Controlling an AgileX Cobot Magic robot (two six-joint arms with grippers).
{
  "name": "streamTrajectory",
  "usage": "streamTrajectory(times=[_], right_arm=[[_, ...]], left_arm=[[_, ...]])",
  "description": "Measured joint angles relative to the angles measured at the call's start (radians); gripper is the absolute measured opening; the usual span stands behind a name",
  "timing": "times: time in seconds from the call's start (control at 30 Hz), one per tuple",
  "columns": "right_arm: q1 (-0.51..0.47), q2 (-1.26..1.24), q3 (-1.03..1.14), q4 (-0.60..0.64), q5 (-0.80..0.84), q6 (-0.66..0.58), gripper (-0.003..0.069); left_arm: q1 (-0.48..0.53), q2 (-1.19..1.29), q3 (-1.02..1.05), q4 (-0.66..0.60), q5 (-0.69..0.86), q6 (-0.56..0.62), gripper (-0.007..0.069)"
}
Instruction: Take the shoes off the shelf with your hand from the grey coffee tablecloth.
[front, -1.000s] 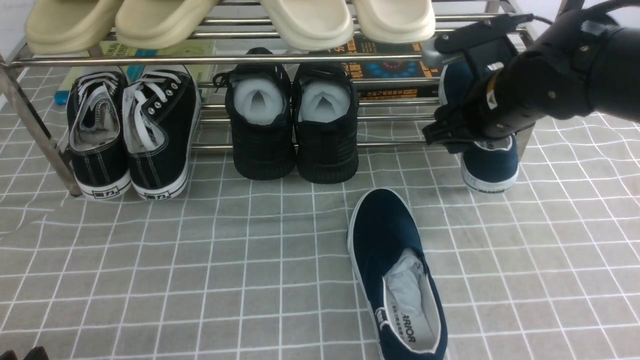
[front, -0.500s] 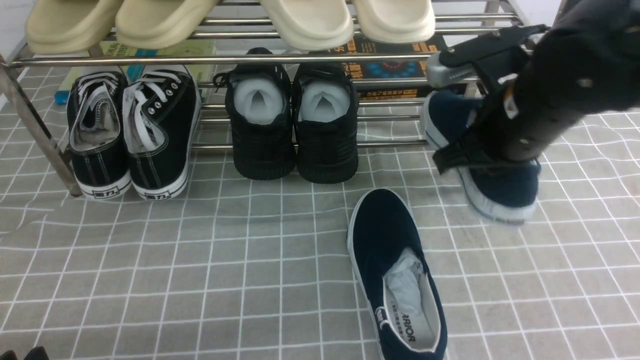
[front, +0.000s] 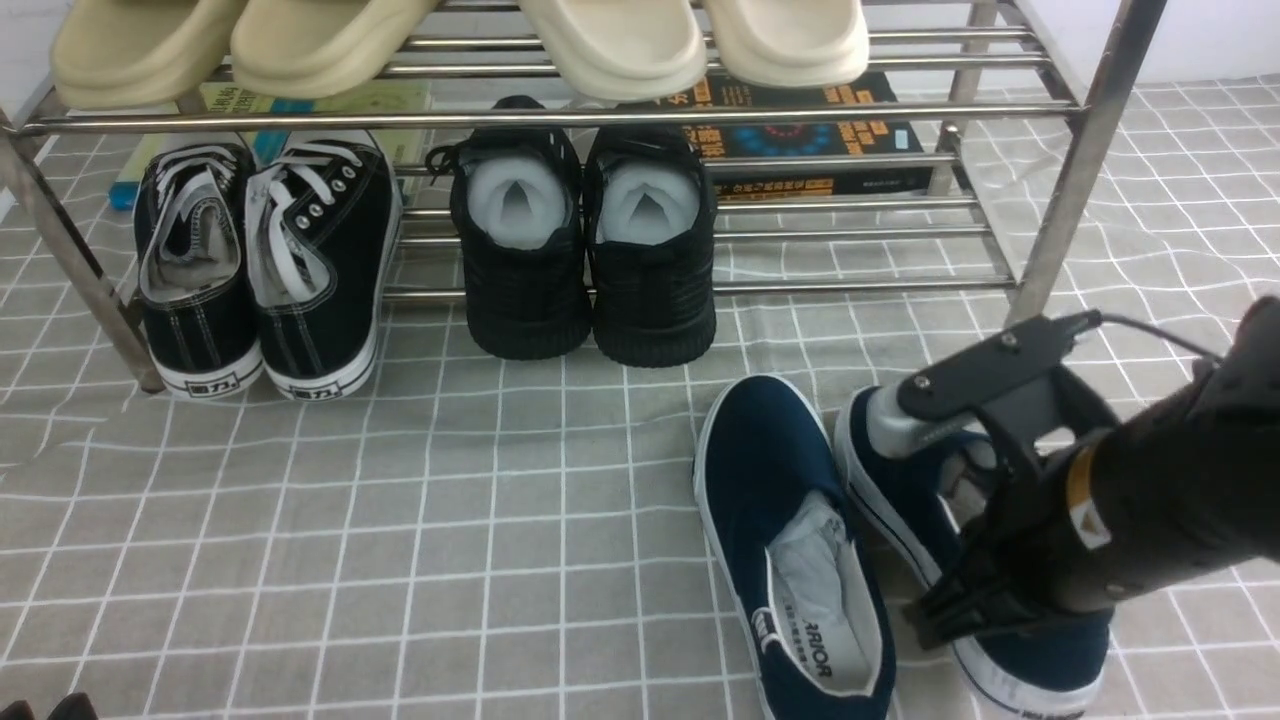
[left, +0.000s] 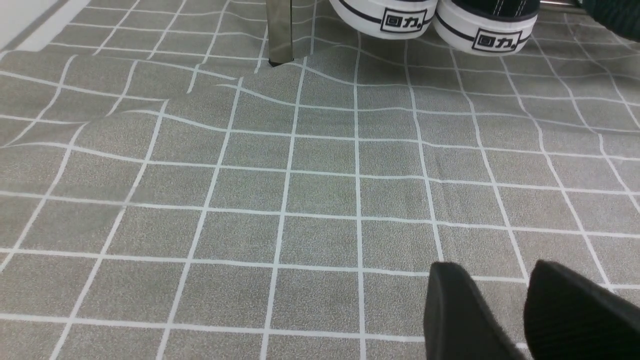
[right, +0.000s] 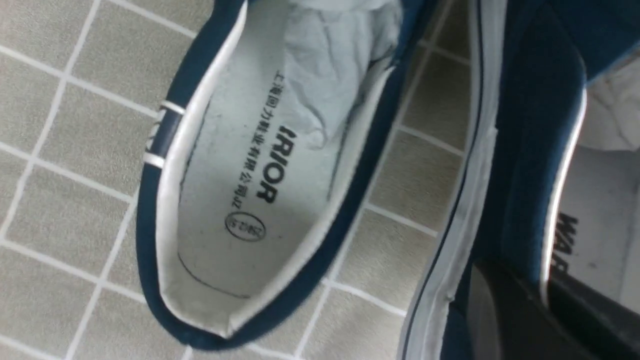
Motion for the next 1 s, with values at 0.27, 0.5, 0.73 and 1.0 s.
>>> streamTrajectory(times=[0.27,0.5,0.73,1.0], right_arm=[[0.0,0.009,-0.015,0.011,-0.019,0.032,0.0266],[0.0,-0.153,-0.216,0.041,0.326,-0.091,0.0256],[0.0,-0.538,-0.153,0.031,0.351,-0.113,-0.0014],[0.0,-0.932,0.324,0.029,-0.209,-0.121,-0.0016]], left_arm=[[0.0,0.0,0.0,0.0,0.0,0.0,0.024],[0.0,0.0,0.0,0.0,0.0,0.0,0.024],[0.0,0.0,0.0,0.0,0.0,0.0,0.024],[0.0,0.0,0.0,0.0,0.0,0.0,0.024]])
